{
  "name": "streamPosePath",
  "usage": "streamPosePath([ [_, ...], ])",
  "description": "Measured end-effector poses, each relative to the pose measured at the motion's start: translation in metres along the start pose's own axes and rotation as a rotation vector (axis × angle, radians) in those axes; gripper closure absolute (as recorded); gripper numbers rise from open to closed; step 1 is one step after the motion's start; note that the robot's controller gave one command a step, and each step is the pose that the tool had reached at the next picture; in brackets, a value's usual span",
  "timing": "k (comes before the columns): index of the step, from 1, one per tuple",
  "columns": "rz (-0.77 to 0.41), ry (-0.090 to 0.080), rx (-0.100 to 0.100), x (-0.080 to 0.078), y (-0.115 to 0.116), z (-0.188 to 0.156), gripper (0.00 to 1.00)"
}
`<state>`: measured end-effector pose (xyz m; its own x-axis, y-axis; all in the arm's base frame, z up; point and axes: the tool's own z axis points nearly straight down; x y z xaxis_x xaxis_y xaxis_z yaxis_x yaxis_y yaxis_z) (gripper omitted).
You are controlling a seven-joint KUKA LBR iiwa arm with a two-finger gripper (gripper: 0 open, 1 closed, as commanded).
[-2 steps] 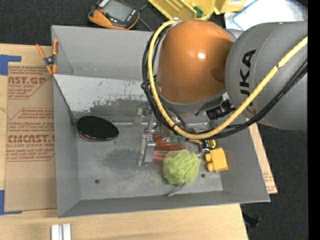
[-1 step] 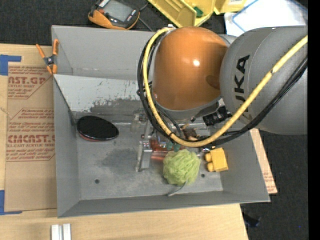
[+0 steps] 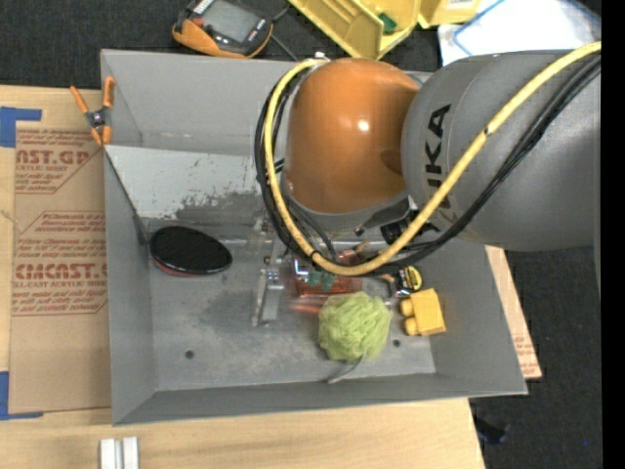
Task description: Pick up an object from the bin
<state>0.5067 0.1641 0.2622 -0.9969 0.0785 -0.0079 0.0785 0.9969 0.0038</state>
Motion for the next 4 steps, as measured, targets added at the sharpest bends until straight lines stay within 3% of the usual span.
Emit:
streamPosePath([
  [1, 0.074, 0.003, 0.001, 0.01, -0.004, 0.013, 0.0],
  [2, 0.035, -0.009, -0.003, -0.068, 0.027, 0.024, 0.0],
  [3, 0.038, 0.006, 0.005, -0.088, -0.042, 0.058, 0.0],
  [4, -0.024, -0.003, -0.006, -0.039, 0.007, 0.076, 0.0],
])
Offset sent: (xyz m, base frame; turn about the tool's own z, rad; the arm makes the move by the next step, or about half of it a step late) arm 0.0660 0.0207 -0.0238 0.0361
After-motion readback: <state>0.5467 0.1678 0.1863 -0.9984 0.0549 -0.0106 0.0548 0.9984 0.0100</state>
